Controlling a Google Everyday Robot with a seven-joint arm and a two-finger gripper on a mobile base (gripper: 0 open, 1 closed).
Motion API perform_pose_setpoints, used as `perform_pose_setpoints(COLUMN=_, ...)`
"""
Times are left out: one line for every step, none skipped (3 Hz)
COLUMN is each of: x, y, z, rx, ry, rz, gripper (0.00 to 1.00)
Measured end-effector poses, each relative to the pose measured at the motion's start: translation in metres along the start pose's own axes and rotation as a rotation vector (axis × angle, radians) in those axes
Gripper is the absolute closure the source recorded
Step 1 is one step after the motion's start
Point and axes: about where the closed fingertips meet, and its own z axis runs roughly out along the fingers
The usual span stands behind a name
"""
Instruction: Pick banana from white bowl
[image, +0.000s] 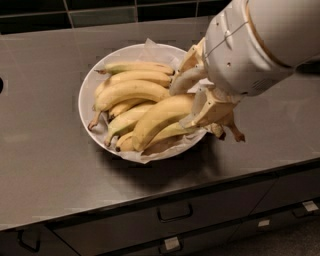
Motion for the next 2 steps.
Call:
perform_pose_setpoints(x=-0.017, y=0.001, z=-0.015, rx=0.054, ry=-0.108, rz=-0.073, gripper=1.00)
perform_pose_setpoints(x=-0.034, y=0.000, z=-0.022, rx=0.071, ry=-0.133, rz=-0.130, gripper=1.00)
